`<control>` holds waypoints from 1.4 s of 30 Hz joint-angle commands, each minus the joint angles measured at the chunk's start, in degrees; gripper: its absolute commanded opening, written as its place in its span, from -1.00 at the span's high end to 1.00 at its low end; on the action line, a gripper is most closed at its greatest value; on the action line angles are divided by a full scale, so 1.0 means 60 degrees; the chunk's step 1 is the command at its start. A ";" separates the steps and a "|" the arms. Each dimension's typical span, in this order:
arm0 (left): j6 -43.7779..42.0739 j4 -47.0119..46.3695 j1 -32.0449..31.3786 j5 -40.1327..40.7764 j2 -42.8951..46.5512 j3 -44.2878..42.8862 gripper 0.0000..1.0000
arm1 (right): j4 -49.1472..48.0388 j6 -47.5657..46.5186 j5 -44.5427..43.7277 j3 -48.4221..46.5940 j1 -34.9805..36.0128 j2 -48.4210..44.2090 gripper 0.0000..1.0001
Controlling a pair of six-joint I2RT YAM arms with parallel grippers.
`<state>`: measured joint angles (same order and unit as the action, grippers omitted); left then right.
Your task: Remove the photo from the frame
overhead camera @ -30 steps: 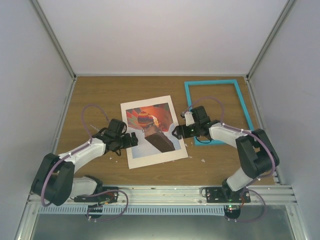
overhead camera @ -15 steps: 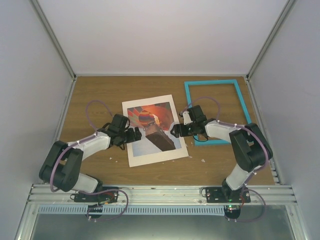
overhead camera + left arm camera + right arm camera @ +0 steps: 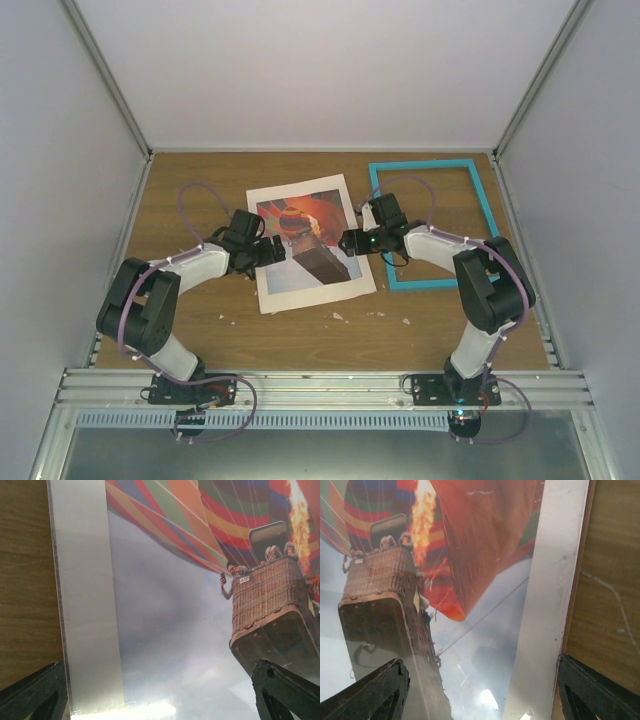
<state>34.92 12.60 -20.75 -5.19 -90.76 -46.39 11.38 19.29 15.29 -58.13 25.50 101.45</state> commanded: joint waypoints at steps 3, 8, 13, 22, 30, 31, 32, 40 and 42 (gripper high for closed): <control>-0.0282 -0.0511 0.0046 0.0451 0.0050 -0.0252 -0.98 | 0.0011 -0.0271 -0.0115 -0.0361 0.0112 -0.0043 -0.62; -0.0368 -0.0440 0.0052 0.0597 0.0143 -0.0233 -0.98 | -0.0071 -0.0254 -0.0054 -0.0409 0.0112 0.0044 -0.63; -0.0547 -0.0401 0.0057 0.0657 0.0105 -0.0403 -0.98 | -0.0124 -0.0252 -0.0042 -0.0656 0.0104 0.0268 -0.63; -0.0518 -0.0225 0.0061 0.0475 0.0157 -0.0289 -0.98 | 0.0529 -0.0308 -0.0594 -0.0701 0.0094 0.0189 -0.64; -0.0449 0.0087 0.0049 0.0310 0.1220 0.0641 -0.98 | 0.0807 -0.0006 -0.0351 0.0613 0.0118 -0.0606 -0.69; -0.0433 0.0085 0.0057 0.0274 0.1324 0.0779 -0.98 | 0.0743 0.0015 -0.0344 0.0777 0.0116 -0.0634 -0.68; -0.0424 0.0065 0.0060 0.0231 0.1427 0.0951 -0.98 | 0.0677 0.0044 -0.0299 0.0917 0.0116 -0.0647 -0.68; -0.0337 -0.0125 0.0040 -0.0343 0.1461 0.1442 -0.98 | 0.0325 0.0051 0.0425 0.0956 0.0136 -0.0546 -0.68; -0.0347 -0.0186 0.0019 -0.0432 0.1415 0.1440 -0.98 | 0.0282 0.0052 0.0641 0.0895 0.0131 -0.0547 -0.68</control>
<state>32.58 13.91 -20.56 -5.93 -82.65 -38.28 14.13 18.98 15.97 -52.56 25.76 98.45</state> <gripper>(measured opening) 0.990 0.842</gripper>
